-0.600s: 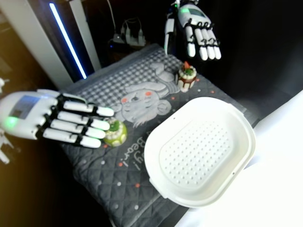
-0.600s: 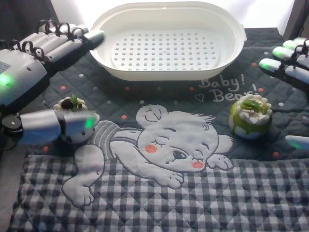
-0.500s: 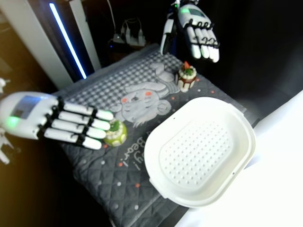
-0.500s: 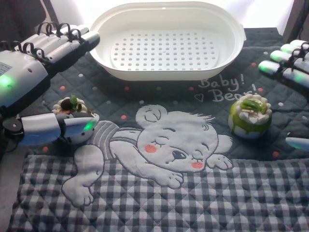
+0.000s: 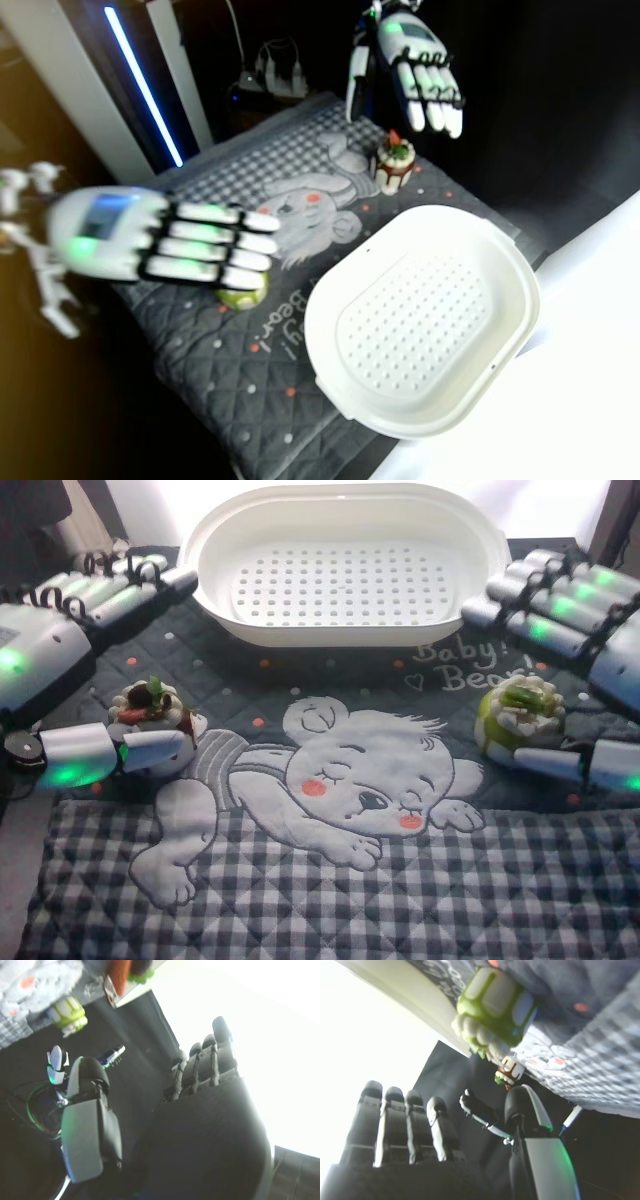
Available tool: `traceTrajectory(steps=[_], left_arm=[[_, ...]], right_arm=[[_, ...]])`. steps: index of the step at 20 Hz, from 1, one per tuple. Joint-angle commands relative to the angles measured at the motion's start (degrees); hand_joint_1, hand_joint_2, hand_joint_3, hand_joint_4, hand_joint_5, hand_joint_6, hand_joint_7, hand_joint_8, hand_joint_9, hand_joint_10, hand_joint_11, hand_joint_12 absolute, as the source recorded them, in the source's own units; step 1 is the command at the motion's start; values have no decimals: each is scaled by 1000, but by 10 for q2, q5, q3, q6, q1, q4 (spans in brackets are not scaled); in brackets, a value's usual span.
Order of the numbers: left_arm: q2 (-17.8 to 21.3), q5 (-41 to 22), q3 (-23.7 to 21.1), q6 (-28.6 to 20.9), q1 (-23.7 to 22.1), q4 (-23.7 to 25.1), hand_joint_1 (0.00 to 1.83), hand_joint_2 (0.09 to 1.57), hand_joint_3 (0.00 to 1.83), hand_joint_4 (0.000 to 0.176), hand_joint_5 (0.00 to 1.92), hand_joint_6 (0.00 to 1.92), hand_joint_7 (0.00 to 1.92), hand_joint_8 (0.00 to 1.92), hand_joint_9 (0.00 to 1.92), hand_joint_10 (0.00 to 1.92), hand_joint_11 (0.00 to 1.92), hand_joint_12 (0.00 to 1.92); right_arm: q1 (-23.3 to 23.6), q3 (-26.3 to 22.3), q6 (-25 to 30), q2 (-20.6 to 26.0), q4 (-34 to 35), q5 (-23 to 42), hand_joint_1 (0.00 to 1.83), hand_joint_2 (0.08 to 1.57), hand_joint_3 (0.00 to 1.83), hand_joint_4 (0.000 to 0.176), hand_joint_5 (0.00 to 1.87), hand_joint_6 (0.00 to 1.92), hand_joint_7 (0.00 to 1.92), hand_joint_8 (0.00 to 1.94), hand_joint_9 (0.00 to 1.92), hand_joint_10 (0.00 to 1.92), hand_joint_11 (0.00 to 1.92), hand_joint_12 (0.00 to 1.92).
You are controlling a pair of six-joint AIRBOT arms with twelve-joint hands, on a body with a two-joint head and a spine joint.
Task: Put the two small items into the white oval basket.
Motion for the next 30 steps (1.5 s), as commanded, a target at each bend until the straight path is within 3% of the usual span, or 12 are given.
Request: traceTrajectory(steps=[1,2,4,9,11,13,14,15,20,21,27,30], left_arm=[[-6,-41,4,1,-2,-5,581,1133,0,49,36,2,26,2,39,8,0,618],[-16,-25,10,1,0,-14,644,1128,0,87,9,0,7,0,13,2,0,558],[-34,-6,19,1,7,-32,657,1123,0,29,64,5,64,5,92,19,0,705],[-65,22,38,-4,9,-47,1059,1111,1,17,359,43,302,29,428,149,0,1518],[-67,20,39,-9,12,-50,1264,1140,2,0,598,89,455,64,326,1236,204,1786],[-68,19,40,-10,18,-56,1548,1184,4,0,621,501,418,543,578,1538,170,1906],[-69,18,40,-10,21,-58,1593,1192,1,0,554,845,361,868,626,1559,131,1918],[-68,17,40,-12,23,-59,1481,1260,1,0,512,1186,482,1414,649,1662,89,1920],[-56,-17,29,-12,26,-49,1630,1211,36,0,490,1846,478,1634,577,1719,725,1698],[-47,-36,21,-12,21,-39,1515,1038,524,0,516,1906,493,1764,644,1819,853,1876],[-32,-113,23,-12,-46,-15,1469,1071,491,0,474,1905,544,1749,587,1824,618,1921],[-65,-51,75,-12,-136,-9,1455,1123,414,0,395,1910,479,1754,603,1839,734,1921]], right_arm=[[6,6,-1,1,5,47,558,1135,0,68,0,0,0,0,0,0,0,0],[6,11,-1,-5,6,36,584,1132,0,66,0,0,0,0,0,0,0,0],[6,18,-1,-14,10,20,649,1113,0,75,0,0,0,0,0,0,0,0],[6,24,-1,-25,12,0,831,1147,2,24,111,13,98,8,121,14,0,470],[6,27,-1,-28,13,-6,857,1195,5,0,301,41,316,17,313,52,0,1058],[6,33,-1,-36,16,-18,927,1244,2,0,456,76,576,101,359,778,0,1576],[6,35,-1,-38,16,-23,946,1256,1,0,461,215,482,606,311,1180,0,1750],[6,35,-1,-38,16,-25,1023,1358,4,0,430,1441,588,1421,434,1602,322,1887],[6,25,-1,-19,15,-14,1025,1416,21,0,425,1805,559,1829,886,1921,1002,1921],[6,17,-1,-5,15,4,1060,1126,605,0,470,1865,645,1883,974,1921,1077,1921],[80,17,-37,23,15,20,1262,1093,622,0,456,1921,566,1877,616,1874,680,1921],[153,39,-89,0,15,-29,1029,1118,646,21,496,1905,573,1867,862,1921,1059,1921]])
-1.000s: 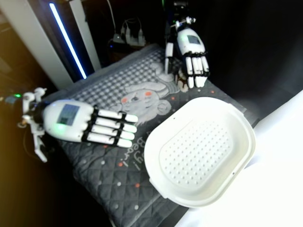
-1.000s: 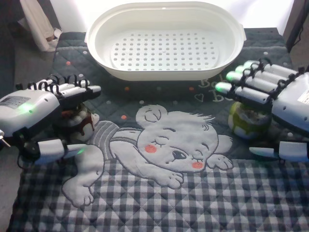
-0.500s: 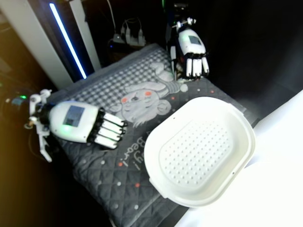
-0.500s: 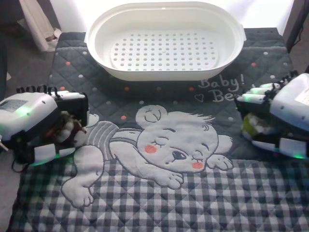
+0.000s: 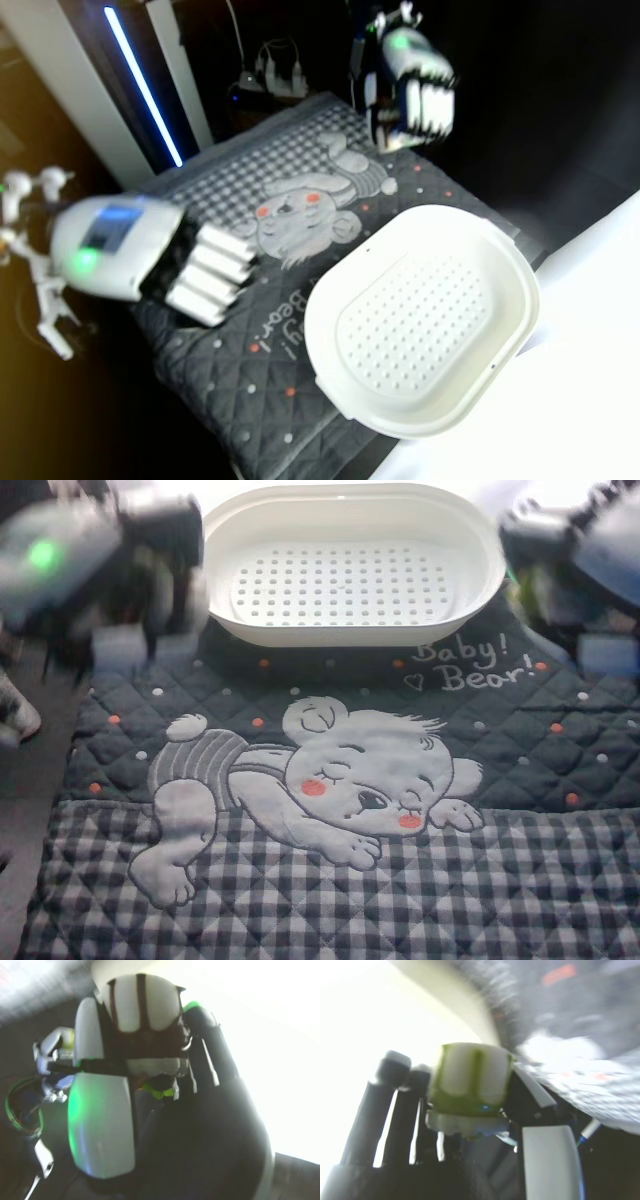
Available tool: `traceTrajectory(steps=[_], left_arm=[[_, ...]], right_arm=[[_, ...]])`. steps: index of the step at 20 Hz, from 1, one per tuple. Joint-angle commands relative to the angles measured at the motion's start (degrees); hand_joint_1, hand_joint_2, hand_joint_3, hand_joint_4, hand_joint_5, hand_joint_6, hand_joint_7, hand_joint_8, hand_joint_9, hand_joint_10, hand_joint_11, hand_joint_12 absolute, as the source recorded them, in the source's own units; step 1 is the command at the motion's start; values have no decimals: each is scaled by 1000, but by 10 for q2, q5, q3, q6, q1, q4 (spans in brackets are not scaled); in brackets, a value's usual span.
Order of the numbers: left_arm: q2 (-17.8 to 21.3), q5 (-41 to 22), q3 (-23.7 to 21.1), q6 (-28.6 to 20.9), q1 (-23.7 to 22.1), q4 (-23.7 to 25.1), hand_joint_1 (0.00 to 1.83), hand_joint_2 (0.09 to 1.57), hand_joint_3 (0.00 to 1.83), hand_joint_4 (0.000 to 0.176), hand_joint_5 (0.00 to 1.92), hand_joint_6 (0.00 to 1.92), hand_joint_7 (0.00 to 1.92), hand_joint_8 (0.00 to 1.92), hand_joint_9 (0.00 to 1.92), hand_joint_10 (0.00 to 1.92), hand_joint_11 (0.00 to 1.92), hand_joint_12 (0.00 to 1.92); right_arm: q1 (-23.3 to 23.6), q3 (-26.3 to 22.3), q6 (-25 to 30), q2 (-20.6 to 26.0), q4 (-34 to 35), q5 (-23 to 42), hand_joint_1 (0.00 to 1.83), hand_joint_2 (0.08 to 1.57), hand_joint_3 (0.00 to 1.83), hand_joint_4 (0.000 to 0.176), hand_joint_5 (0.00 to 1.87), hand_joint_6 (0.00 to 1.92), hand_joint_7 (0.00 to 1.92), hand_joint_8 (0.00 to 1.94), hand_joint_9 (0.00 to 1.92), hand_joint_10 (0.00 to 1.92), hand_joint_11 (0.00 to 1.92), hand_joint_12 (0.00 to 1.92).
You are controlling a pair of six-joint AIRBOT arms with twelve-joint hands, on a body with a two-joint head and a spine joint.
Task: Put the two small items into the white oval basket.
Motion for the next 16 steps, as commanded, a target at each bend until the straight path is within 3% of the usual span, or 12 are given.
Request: traceTrajectory(steps=[1,2,4,5,6,7,9,11,12,13,15,16], left_arm=[[-12,-20,16,0,-26,6,1465,1096,429,0,411,1919,505,1717,636,1803,766,1921],[-31,15,41,-1,-57,5,1461,1095,514,0,408,1921,468,1820,570,1904,761,1921],[-62,65,80,-1,-104,6,1454,1129,459,0,386,1921,454,1831,548,1906,718,1921],[-81,93,104,-2,-123,3,1447,1141,452,46,374,1921,446,1850,532,1918,727,1921],[-108,131,141,-2,-145,-2,1322,1158,374,65,435,1921,555,1759,693,1920,817,1921],[-121,149,159,-2,-154,-4,1435,1064,540,40,444,1921,531,1782,621,1877,801,1921],[-157,191,208,-2,-175,-13,1466,1025,650,0,438,1921,498,1848,591,1919,761,1921],[-182,222,241,-2,-191,-20,1475,984,712,0,477,1921,524,1834,616,1921,860,1921],[-192,236,255,-2,-196,-26,1471,1013,668,0,485,1921,509,1844,591,1921,799,1921],[-200,249,266,-2,-197,-30,1463,1063,584,0,475,1921,489,1846,555,1921,741,1921],[-208,262,275,-2,-199,-32,1277,1270,275,0,453,1879,426,1799,480,1898,568,1921],[-208,265,276,-1,-199,-31,1231,1151,111,0,254,1588,227,1478,297,1738,390,1921]], right_arm=[[21,19,-5,-7,3,26,1016,1148,598,24,478,1908,558,1868,866,1921,1083,1921],[47,42,-5,-26,3,1,1094,1028,696,1,560,1779,682,1774,939,1921,1106,1921],[85,72,-5,-48,4,-39,1119,1008,693,0,577,1716,716,1752,951,1921,1094,1921],[103,86,-5,-60,4,-58,1284,1011,563,0,550,1880,706,1649,982,1921,1117,1921],[115,110,-5,-83,5,-74,1315,1046,481,0,566,1913,687,1637,980,1921,1097,1921],[119,122,-5,-96,5,-82,1326,1010,580,0,621,1919,676,1691,1021,1921,1132,1921],[123,157,-5,-130,15,-96,1309,1064,525,0,568,1921,633,1727,1012,1921,1137,1921],[132,175,-6,-145,26,-113,1302,1082,529,0,593,1921,605,1774,1019,1921,1155,1921],[138,184,-6,-153,26,-123,1125,1066,665,0,536,1823,636,1873,1035,1921,1172,1921],[141,192,-6,-161,27,-129,1078,1099,635,0,509,1788,620,1905,950,1921,1085,1921],[142,195,-6,-164,30,-133,1068,1213,365,0,505,1684,598,1832,794,1921,941,1921],[142,196,-6,-164,30,-135,937,1290,140,0,550,1653,349,1817,511,1921,662,1921]])
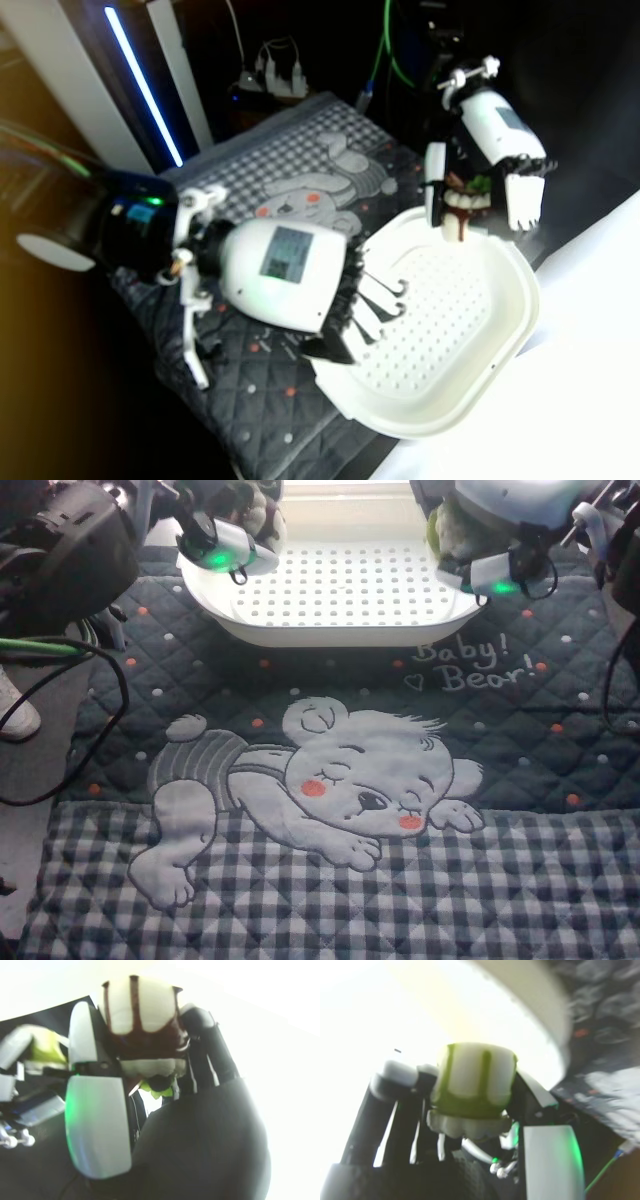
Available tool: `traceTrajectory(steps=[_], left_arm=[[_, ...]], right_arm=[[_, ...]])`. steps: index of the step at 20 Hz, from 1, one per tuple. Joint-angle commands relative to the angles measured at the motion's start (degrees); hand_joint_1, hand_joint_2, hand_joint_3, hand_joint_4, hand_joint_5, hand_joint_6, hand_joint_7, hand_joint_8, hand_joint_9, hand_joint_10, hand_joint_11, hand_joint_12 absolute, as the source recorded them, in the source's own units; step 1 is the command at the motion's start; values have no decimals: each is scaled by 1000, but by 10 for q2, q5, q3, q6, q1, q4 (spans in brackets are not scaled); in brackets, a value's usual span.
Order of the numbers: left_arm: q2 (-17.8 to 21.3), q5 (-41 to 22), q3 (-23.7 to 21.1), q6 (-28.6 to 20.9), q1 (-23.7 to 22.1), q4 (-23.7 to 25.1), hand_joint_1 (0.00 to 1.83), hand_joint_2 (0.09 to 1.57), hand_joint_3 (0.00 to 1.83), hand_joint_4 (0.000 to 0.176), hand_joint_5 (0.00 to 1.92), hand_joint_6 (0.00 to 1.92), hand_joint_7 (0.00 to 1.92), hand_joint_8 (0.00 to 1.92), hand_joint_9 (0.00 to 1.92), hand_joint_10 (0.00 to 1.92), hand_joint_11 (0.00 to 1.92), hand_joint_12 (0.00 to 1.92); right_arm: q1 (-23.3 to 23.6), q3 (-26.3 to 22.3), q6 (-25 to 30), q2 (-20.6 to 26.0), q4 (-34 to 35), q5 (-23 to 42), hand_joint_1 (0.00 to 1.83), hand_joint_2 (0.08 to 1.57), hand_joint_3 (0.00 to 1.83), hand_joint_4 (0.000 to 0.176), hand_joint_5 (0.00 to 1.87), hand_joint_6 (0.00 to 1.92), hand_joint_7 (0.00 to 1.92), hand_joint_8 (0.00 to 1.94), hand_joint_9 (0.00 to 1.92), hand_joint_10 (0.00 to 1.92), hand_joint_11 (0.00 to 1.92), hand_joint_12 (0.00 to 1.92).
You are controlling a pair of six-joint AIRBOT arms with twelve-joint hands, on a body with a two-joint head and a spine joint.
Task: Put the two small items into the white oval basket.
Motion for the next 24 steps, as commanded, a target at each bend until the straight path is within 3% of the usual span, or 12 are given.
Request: traceTrajectory(steps=[1,2,3,5,10,12,14,16,17,19,21,24], left_arm=[[3,-67,3,-1,-7,4,999,1139,50,33,90,1056,73,762,59,1246,77,1792],[3,-64,3,3,-7,4,809,1132,18,93,63,601,36,287,11,684,15,1554],[3,-61,2,16,-8,0,655,1064,8,133,12,159,6,57,1,136,2,499],[3,-58,1,26,-8,-6,465,978,0,172,0,5,0,1,0,4,0,19],[10,-57,-4,36,-7,-13,367,925,0,176,0,0,0,0,0,0,0,0],[33,-81,-32,38,-3,-12,321,899,0,176,0,0,0,0,0,0,0,0],[63,-118,-71,38,0,1,305,898,0,176,0,0,0,0,0,0,0,0],[96,-157,-112,35,5,20,364,921,0,176,0,0,0,0,0,0,0,0],[116,-182,-135,35,9,30,379,929,0,176,0,0,0,0,0,0,0,0],[165,-256,-195,27,28,59,349,911,0,176,0,0,0,0,0,0,0,0],[209,-336,-240,2,62,76,433,960,10,176,0,0,0,0,0,0,0,0],[266,-455,-281,-65,144,75,518,985,16,176,0,0,0,0,0,0,0,0]], right_arm=[[6,2,-2,8,0,64,803,1207,41,0,138,1238,124,1117,153,1379,132,1750],[6,2,-2,8,0,63,689,1181,14,0,49,769,85,567,51,886,26,1472],[6,2,-2,8,0,63,526,1150,2,29,9,234,40,190,12,393,4,1030],[6,0,-6,9,0,62,354,1140,1,33,0,8,1,7,0,15,0,247],[6,-6,-8,11,0,61,310,1146,0,43,0,0,0,0,0,0,0,50],[6,-24,-9,28,0,67,315,1161,0,46,0,0,0,0,0,0,0,597],[6,-56,-9,61,-2,87,238,1137,0,72,0,0,0,0,0,0,0,573],[6,-94,-9,91,-17,109,181,1146,6,7,0,0,0,0,0,0,0,36],[6,-120,-9,115,-33,119,172,1137,2,13,0,0,0,0,0,0,0,6],[6,-185,-9,173,-73,152,222,1075,17,111,0,0,0,0,0,0,1,814],[6,-233,-9,233,-88,187,257,1082,4,136,0,0,0,0,0,0,0,150],[5,-282,-9,282,-109,209,272,1125,20,131,0,0,0,0,0,0,0,5]])
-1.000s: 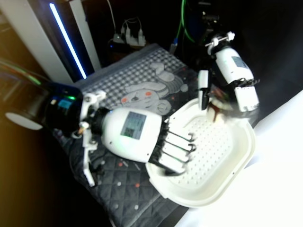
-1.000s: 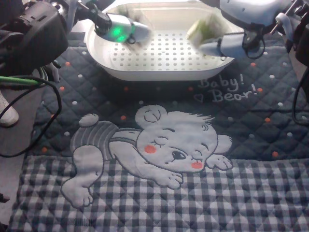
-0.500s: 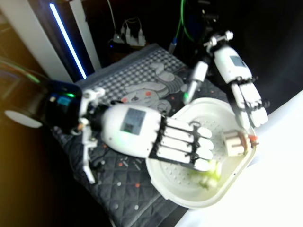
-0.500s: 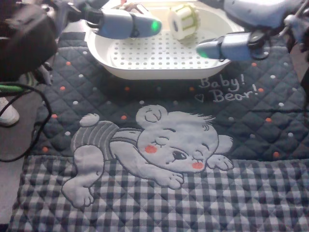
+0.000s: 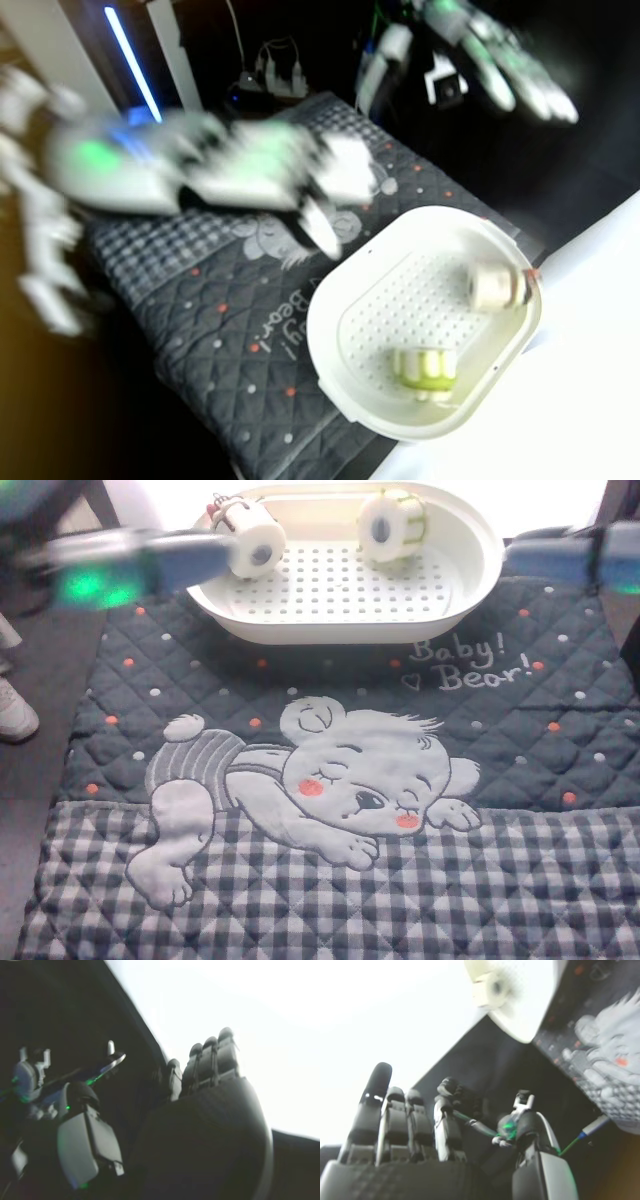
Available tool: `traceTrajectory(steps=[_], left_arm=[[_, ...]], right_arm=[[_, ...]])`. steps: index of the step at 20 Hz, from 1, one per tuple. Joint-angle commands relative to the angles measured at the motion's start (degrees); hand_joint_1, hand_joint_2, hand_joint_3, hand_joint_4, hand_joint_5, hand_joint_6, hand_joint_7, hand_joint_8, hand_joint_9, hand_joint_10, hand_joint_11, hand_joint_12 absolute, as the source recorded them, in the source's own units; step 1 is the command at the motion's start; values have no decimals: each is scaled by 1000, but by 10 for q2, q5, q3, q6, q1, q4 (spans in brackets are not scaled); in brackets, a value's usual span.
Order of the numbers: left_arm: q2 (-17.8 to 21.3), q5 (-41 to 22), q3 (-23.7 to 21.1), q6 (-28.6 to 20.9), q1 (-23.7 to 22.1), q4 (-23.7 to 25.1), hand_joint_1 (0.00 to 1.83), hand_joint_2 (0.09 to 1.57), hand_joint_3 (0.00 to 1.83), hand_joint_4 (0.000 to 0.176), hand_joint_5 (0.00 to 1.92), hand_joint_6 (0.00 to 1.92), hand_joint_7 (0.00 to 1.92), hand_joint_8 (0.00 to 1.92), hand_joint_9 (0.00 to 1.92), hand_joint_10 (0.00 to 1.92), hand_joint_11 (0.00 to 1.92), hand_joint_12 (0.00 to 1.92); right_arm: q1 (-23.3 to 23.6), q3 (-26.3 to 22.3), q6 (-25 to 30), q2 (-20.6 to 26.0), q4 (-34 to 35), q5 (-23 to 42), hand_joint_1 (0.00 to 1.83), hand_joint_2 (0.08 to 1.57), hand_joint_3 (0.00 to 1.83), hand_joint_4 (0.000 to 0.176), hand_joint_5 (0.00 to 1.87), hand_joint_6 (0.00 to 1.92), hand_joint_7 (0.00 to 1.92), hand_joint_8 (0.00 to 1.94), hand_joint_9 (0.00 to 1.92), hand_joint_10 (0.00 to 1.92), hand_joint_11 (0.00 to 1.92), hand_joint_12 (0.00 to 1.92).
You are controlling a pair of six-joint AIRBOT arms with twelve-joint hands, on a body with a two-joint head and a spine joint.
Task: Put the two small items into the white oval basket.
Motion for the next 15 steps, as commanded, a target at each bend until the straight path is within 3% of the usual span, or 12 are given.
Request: traceTrajectory(steps=[1,2,3,5,6,7,8,10,11,13,14,15], left_arm=[[11,-128,-5,-13,6,-8,503,979,11,176,0,0,0,0,0,0,0,0],[31,-172,-24,-17,45,-16,441,977,7,176,0,0,0,0,0,0,0,0],[45,-213,-39,-24,78,-21,435,977,7,176,0,0,0,0,0,0,20,9],[57,-266,-47,-53,126,-24,428,1025,22,176,0,0,0,0,0,0,0,0],[61,-281,-47,-62,139,-23,377,1056,32,176,0,0,0,0,0,0,0,0],[64,-295,-49,-69,155,-23,396,1049,25,173,0,0,0,0,0,0,0,0],[65,-304,-51,-71,162,-23,471,994,0,175,0,0,0,0,0,0,0,0],[65,-313,-51,-71,166,-20,550,1003,1,176,0,0,0,0,0,0,0,0],[68,-325,-55,-71,179,-19,664,1026,9,176,0,0,0,0,0,0,0,0],[79,-358,-65,-74,214,-23,703,1063,22,176,0,0,0,0,0,0,0,0],[89,-378,-73,-75,228,-26,703,1063,22,176,0,0,0,0,0,0,0,0],[96,-381,-79,-77,232,-26,629,1197,26,138,0,0,0,0,0,0,0,0]], right_arm=[[5,-12,0,12,-9,78,294,1129,19,122,0,0,0,0,0,0,0,0],[4,-28,19,33,-29,86,290,1064,14,135,0,0,0,0,0,0,11,815],[2,-36,62,52,-51,94,276,1054,10,140,0,0,0,0,8,4,1,1219],[-8,-38,121,79,-77,95,286,1072,8,139,0,0,0,0,10,6,0,967],[-24,-40,132,89,-75,98,321,1129,11,64,0,0,0,0,1,0,0,482],[-56,-41,146,99,-61,137,344,1168,13,45,0,0,0,0,0,0,0,96],[-89,-44,162,110,-56,179,323,1174,12,35,0,0,0,0,0,0,0,18],[-131,-54,170,120,-35,233,436,1089,52,44,0,0,0,0,25,9,0,156],[-147,-56,170,114,-26,261,395,1097,1,20,0,0,0,0,100,46,0,1062],[-160,-52,170,99,-7,274,450,1109,3,5,0,0,0,0,113,60,0,1277],[-170,-47,170,88,9,275,450,1109,3,5,0,0,0,0,113,60,0,1277],[-203,-41,175,78,34,295,458,1106,0,0,0,0,0,0,110,79,0,1130]])
